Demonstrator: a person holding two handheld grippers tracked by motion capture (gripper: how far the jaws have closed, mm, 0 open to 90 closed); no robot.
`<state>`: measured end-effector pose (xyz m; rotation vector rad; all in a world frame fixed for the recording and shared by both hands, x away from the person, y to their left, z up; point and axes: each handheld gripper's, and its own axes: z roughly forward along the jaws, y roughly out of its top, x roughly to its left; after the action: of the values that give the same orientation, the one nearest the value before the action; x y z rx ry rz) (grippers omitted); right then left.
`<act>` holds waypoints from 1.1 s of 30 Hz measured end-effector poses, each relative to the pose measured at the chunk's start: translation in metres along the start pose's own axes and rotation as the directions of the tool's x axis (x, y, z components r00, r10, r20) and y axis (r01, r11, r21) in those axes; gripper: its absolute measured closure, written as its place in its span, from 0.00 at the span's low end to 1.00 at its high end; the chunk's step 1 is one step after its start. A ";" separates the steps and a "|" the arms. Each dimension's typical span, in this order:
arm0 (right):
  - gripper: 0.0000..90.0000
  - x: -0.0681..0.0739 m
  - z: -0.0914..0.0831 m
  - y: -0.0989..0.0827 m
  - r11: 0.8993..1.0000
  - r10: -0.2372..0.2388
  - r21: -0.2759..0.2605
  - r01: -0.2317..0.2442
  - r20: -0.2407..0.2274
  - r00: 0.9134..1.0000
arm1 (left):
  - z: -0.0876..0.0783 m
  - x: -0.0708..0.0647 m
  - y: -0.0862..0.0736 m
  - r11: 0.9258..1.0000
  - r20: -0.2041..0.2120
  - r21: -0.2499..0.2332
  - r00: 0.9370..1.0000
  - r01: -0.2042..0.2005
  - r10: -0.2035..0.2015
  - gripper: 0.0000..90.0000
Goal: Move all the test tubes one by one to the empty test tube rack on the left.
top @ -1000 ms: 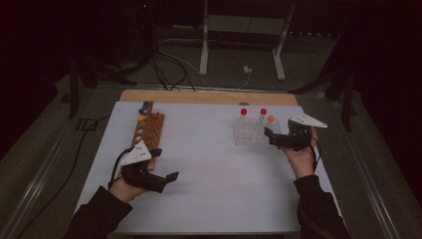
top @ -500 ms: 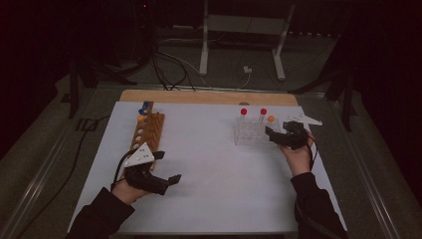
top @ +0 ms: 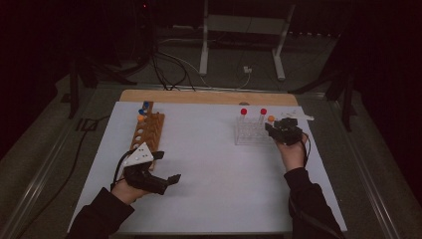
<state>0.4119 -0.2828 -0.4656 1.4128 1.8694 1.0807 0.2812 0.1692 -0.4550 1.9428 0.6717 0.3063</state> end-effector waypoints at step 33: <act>0.83 0.013 -0.028 0.029 0.993 -0.085 -0.079 0.091 0.078 0.993 | 0.000 0.000 0.001 1.000 0.007 0.004 1.000 0.005 -0.005 0.02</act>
<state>0.4008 -0.2745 -0.4259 1.2942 1.7965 1.0350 0.2815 0.1682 -0.4540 1.9448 0.6731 0.2954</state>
